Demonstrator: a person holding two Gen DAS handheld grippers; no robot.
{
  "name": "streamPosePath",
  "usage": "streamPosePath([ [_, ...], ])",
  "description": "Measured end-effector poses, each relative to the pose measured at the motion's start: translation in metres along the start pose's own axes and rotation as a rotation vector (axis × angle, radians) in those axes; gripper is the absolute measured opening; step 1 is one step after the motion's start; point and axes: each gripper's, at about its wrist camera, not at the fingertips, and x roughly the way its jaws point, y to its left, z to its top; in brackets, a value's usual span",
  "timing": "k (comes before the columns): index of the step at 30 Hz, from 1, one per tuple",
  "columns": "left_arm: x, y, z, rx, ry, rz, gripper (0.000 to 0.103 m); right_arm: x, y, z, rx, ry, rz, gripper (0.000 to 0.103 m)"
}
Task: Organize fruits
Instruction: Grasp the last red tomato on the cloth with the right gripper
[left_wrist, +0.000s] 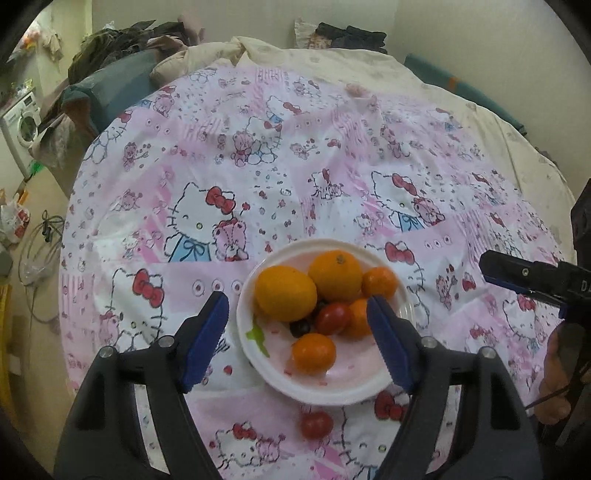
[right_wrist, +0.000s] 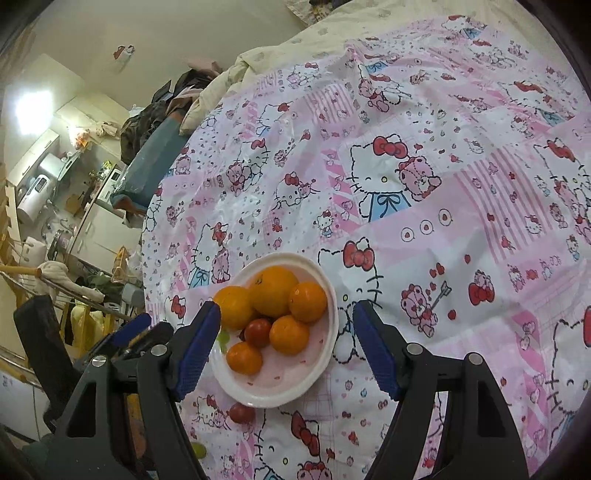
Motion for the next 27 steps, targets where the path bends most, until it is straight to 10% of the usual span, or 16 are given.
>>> streamPosePath([
  [27, -0.042, 0.057, -0.078, -0.134, 0.104, 0.003, 0.075, 0.033, 0.016, -0.089, -0.004, 0.231, -0.064, 0.077],
])
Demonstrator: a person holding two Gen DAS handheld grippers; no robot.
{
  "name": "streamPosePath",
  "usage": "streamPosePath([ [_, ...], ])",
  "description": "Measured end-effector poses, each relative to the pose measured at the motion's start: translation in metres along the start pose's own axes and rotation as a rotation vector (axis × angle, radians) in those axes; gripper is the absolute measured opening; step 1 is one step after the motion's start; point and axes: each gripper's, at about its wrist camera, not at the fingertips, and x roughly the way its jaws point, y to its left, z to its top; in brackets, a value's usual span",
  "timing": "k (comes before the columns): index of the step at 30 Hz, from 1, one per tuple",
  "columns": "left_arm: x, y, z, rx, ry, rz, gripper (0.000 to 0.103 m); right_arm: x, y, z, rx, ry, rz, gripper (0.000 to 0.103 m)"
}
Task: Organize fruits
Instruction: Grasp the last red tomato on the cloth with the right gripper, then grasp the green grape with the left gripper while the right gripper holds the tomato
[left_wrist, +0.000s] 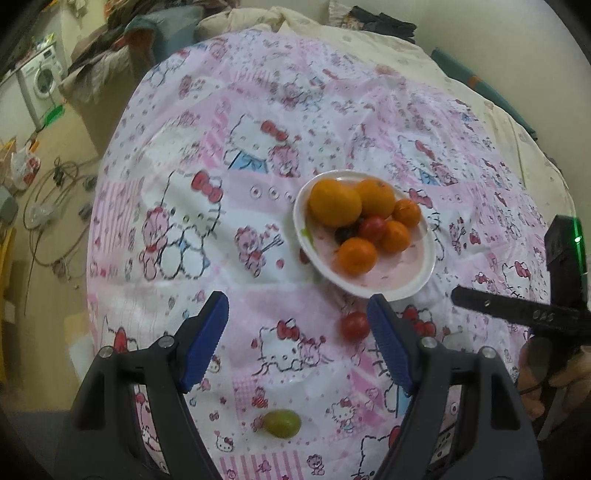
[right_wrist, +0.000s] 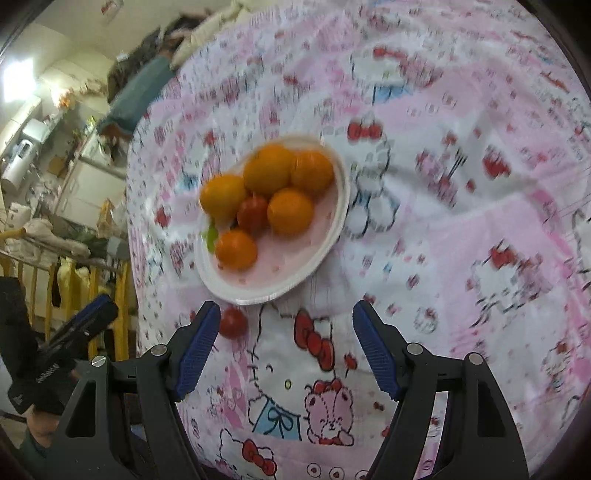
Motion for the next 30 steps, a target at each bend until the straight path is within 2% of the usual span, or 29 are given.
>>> streamPosePath([
  [10, 0.001, 0.026, -0.009, -0.038, 0.011, 0.036, 0.075, 0.049, 0.016, -0.016, -0.096, 0.148, -0.075, 0.076],
  [15, 0.0, 0.031, -0.01, -0.053, 0.025, 0.047, 0.075, 0.073, 0.043, -0.012, -0.18, 0.184, -0.025, 0.069],
  [20, -0.001, 0.029, -0.011, -0.046, 0.019, 0.053, 0.075, 0.097, 0.073, -0.013, -0.282, 0.206, -0.039, 0.059],
  [22, -0.001, 0.028, -0.011, -0.041, 0.02, 0.064, 0.075, 0.104, 0.079, -0.014, -0.318, 0.196, -0.068, 0.058],
  [24, 0.0, 0.029, -0.012, -0.039, 0.02, 0.074, 0.075, 0.107, 0.08, -0.013, -0.334, 0.193, -0.081, 0.053],
  [26, 0.001, 0.03, -0.013, -0.042, 0.024, 0.082, 0.075, 0.108, 0.081, -0.013, -0.348, 0.192, -0.096, 0.038],
  [27, 0.001, 0.03, -0.013, -0.044, 0.025, 0.083, 0.075, 0.108, 0.082, -0.014, -0.348, 0.196, -0.077, 0.034],
  [30, 0.001, 0.031, -0.014, -0.04, 0.029, 0.092, 0.075, 0.103, 0.084, -0.014, -0.359, 0.179, -0.086, 0.034],
])
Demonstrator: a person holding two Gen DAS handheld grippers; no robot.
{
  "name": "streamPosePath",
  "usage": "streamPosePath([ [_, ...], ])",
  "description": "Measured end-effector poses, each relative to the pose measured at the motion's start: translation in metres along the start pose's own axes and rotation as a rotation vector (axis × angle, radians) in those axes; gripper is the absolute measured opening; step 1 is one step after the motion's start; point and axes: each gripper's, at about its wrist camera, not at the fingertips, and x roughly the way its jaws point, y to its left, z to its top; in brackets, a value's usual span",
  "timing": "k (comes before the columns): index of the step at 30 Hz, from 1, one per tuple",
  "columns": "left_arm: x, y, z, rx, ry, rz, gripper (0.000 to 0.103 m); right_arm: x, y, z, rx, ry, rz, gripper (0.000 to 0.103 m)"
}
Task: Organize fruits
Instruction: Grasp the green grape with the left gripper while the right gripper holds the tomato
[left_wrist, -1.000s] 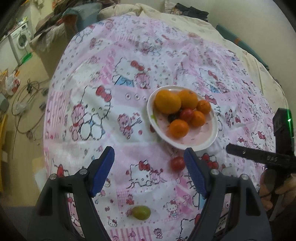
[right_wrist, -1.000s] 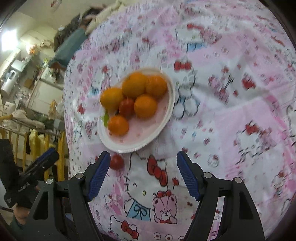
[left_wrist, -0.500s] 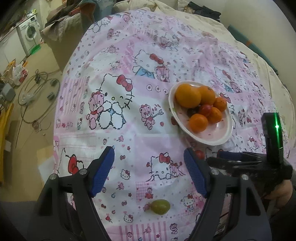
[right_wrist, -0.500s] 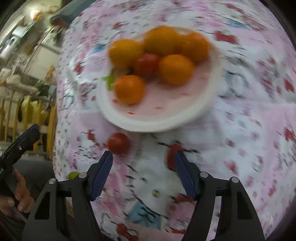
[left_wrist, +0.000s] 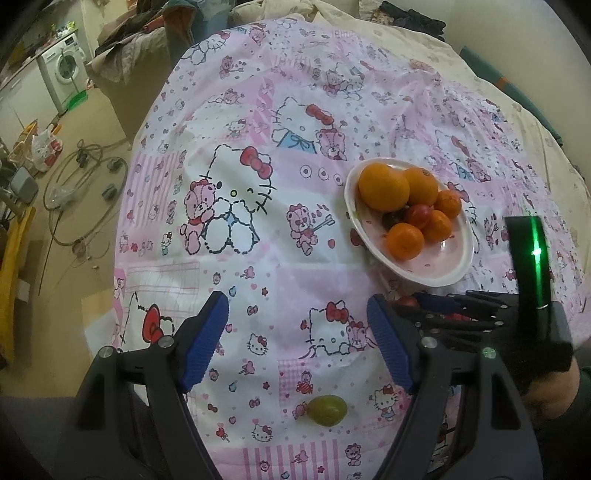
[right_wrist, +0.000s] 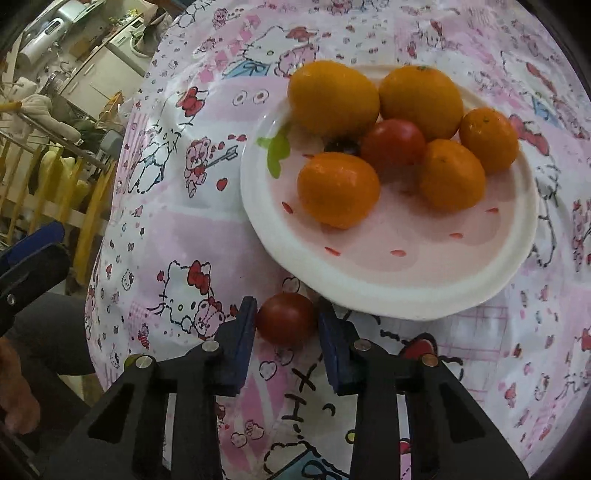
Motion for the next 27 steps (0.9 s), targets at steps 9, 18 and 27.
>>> streamPosePath([
  [9, 0.016, -0.002, -0.04, 0.07, 0.179, -0.022, 0.075, -0.048, -0.024, -0.014, 0.116, -0.101, 0.076, 0.034],
  [18, 0.038, -0.042, -0.071, 0.255, 0.298, -0.027, 0.052, -0.083, -0.045, -0.024, 0.199, -0.169, 0.099, 0.034],
  [27, 0.047, -0.05, -0.075, 0.303, 0.295, 0.025, 0.028, -0.092, -0.052, -0.023, 0.223, -0.19, 0.104, 0.034],
])
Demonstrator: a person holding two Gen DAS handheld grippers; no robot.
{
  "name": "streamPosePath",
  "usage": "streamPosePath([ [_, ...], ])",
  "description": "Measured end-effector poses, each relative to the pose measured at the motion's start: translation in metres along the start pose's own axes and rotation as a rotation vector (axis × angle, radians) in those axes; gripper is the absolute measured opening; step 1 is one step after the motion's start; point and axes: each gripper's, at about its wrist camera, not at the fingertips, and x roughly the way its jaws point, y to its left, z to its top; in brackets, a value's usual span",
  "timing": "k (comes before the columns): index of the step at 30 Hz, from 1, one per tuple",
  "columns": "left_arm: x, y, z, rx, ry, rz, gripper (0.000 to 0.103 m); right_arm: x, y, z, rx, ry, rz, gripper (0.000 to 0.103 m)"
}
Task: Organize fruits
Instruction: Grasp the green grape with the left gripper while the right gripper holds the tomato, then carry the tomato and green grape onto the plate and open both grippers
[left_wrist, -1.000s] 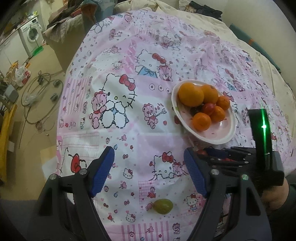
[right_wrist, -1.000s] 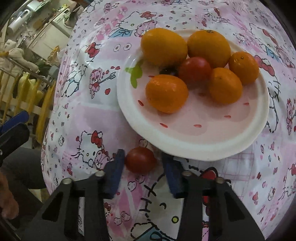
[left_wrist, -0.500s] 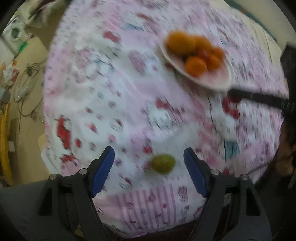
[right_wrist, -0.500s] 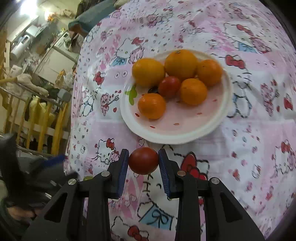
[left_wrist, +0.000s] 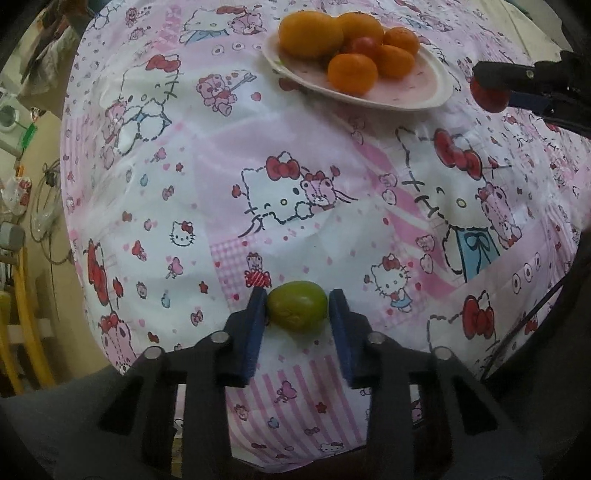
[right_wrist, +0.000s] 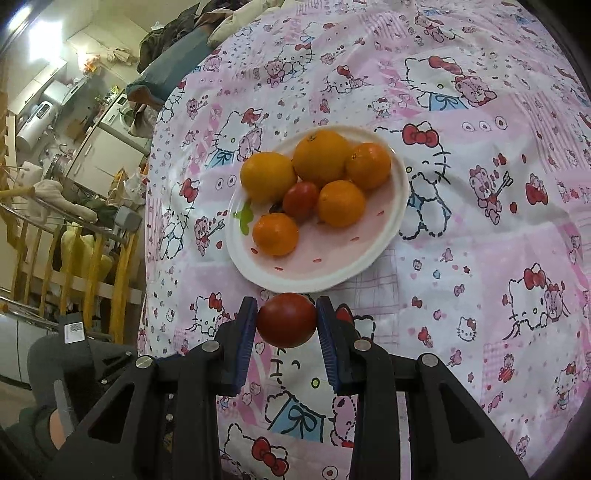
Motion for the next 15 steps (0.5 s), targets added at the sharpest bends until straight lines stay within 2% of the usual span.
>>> streamPosePath([
  [5, -0.007, 0.0, 0.002, 0.003, -0.014, 0.016, 0.027, -0.009, -0.002, 0.002, 0.011, -0.017, 0.015, 0.034],
  [9, -0.033, 0.006, 0.008, -0.044, -0.056, -0.023, 0.027, -0.017, -0.007, 0.005, 0.031, -0.036, 0.024, 0.034],
  [15, -0.068, 0.007, 0.046, -0.062, -0.149, -0.066, 0.027, -0.036, -0.019, 0.019, 0.073, -0.089, 0.042, 0.034],
])
